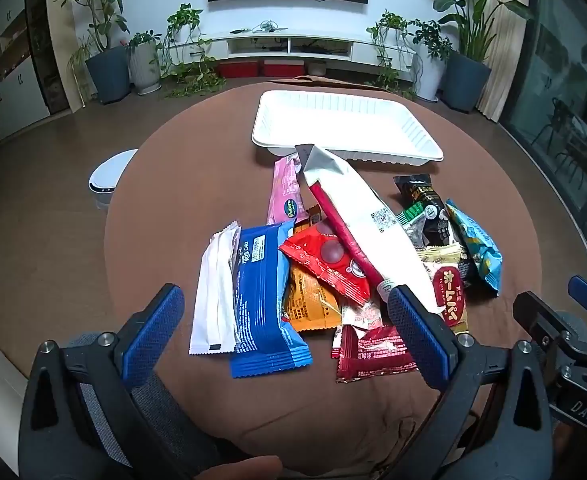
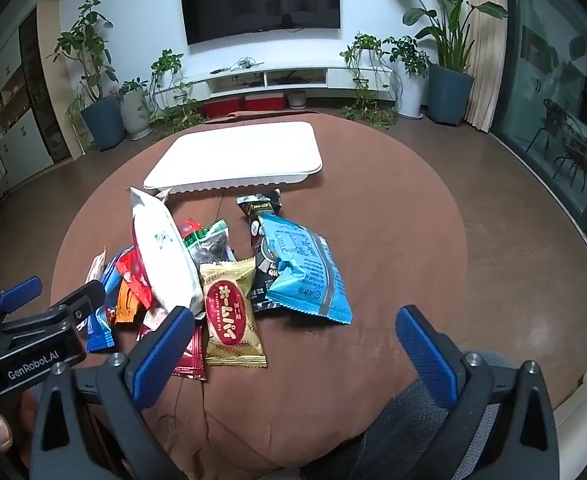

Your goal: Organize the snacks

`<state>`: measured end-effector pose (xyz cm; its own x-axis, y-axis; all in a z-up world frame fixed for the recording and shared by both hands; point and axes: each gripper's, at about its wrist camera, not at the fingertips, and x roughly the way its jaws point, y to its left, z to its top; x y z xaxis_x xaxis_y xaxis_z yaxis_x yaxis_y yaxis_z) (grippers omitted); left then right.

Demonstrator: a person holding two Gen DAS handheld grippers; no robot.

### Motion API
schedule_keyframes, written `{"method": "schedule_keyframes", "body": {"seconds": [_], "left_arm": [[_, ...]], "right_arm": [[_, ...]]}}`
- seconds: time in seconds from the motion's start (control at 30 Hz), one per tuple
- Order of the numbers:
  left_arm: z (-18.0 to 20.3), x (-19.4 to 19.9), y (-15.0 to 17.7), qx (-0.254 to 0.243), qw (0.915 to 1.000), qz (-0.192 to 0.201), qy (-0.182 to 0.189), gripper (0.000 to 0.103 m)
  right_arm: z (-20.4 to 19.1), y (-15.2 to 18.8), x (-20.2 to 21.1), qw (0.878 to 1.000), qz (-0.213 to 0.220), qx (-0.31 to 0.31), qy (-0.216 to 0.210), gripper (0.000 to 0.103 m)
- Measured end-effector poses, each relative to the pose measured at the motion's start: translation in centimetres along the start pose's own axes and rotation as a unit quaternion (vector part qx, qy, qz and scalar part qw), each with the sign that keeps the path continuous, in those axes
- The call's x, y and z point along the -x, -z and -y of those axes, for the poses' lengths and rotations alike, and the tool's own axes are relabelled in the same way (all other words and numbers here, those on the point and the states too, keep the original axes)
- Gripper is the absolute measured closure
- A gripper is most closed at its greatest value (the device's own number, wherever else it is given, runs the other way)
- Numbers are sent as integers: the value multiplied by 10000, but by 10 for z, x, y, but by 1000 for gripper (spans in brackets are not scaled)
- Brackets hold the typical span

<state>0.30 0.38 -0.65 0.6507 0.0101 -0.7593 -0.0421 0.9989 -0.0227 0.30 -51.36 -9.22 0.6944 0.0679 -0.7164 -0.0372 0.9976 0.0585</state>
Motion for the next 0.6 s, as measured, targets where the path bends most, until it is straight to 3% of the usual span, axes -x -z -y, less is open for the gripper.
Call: {"method": "schedule_keyframes", "body": {"seconds": [0.6], "left_arm": [[2, -1, 1, -16, 10000, -25, -11, 0]], "right_arm": [[-4, -1, -7, 9999, -116, 17, -25, 0]]}}
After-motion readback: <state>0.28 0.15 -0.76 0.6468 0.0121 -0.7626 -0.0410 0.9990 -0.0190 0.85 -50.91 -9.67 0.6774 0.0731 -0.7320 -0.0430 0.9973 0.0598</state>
